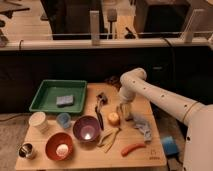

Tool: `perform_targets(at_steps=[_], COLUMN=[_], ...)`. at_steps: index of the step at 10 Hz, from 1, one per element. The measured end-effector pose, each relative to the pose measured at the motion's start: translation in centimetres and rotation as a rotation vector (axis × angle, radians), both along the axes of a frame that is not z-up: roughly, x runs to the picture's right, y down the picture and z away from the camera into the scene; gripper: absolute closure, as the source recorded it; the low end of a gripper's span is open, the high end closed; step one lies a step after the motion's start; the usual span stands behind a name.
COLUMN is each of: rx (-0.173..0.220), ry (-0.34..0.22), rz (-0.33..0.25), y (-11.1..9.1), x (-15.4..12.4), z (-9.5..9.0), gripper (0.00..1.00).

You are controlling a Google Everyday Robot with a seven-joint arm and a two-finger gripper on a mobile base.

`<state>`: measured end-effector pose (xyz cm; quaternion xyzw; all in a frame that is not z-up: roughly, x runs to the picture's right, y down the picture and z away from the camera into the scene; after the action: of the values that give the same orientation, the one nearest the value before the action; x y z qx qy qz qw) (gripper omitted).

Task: Place eraser in purple bowl

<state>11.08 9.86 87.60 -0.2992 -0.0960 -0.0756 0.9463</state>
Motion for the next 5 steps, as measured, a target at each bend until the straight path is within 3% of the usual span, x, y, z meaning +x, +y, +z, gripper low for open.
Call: perform_targets(at_steps=[2, 5], rx=[-0.033, -0.071], ry=[0.043, 0.095], rz=[0.075, 0.162], y=[1.1, 2.0], x=[1.8, 2.4], z=[1.6, 2.5], gripper=[0.2, 0.2])
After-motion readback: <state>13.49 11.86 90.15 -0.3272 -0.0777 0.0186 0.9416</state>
